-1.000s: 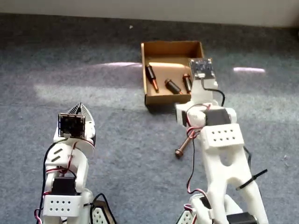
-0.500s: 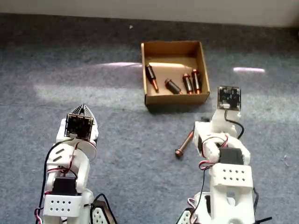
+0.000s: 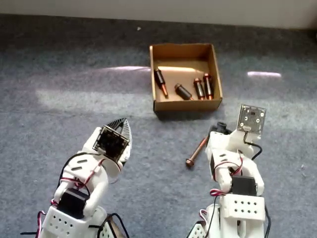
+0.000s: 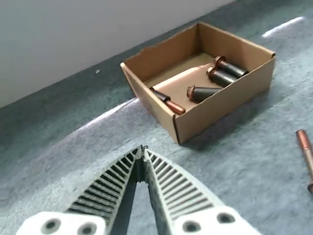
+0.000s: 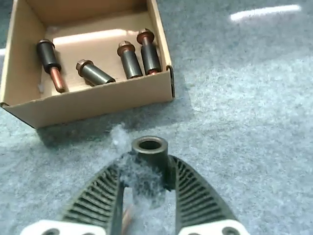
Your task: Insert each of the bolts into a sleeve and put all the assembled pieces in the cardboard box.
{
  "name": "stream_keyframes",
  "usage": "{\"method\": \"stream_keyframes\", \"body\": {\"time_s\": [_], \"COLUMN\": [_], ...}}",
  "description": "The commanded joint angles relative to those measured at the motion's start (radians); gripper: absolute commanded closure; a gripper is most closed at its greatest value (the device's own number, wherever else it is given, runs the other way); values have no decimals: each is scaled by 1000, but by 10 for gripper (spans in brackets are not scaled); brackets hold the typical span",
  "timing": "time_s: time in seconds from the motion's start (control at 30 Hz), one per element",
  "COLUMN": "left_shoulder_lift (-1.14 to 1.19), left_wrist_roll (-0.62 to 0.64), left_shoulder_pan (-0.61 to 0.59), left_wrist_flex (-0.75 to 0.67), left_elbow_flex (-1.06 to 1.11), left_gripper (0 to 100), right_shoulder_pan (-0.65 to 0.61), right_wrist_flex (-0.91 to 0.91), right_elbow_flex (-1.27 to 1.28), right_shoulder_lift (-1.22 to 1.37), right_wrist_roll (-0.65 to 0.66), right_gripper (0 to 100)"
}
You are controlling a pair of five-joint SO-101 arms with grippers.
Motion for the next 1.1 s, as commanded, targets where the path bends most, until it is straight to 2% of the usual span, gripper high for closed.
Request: {"method": "stream_keyframes", "body": {"time_s": [0.0,0.27,0.57,0.8,0.9,0.97,1.07], "left_shoulder_lift": [-1,54,509,831,949,1024,1132], "left_wrist_roll": [-11,-11,-11,-11,-5,44,106], "left_shoulder_pan": [113,197,289,346,351,351,351], "left_wrist_flex": [5,3,-2,-83,-127,-173,-259], "left_elbow_flex": [-99,-148,-378,-476,-489,-490,-492], "left_gripper": [958,958,955,951,879,835,816], "right_shoulder_pan": [13,38,101,229,260,262,262], "right_wrist_flex": [-28,-28,-30,-85,-101,-105,-107], "right_elbow_flex": [-4,-2,-4,-2,-2,-4,-4], "right_shoulder_lift": [-39,-39,-45,-45,-45,-45,-45], "right_wrist_roll": [-12,-12,-12,-64,-68,-68,-64], "right_gripper": [993,993,993,991,990,990,990]}}
